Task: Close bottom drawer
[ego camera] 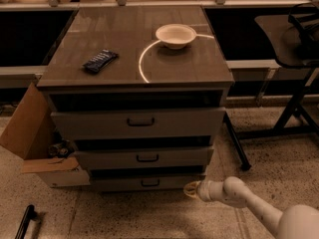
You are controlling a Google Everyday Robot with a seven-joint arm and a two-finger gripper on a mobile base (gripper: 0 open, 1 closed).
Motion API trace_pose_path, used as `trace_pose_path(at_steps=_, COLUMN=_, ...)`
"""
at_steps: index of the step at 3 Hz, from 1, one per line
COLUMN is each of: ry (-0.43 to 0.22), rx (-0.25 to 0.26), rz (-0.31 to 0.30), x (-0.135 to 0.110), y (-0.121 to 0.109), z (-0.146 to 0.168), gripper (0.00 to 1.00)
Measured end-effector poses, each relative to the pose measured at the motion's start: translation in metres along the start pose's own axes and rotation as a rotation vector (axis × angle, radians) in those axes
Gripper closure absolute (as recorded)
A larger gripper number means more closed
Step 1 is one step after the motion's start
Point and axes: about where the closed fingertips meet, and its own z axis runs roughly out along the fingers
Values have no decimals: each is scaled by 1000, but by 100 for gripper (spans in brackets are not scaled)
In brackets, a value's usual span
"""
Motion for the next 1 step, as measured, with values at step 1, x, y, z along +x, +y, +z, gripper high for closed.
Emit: trace_pose_path(at_steps=1, ry=-23, rx=-114, rz=-49, x=-18, y=45, z=-26, gripper=100)
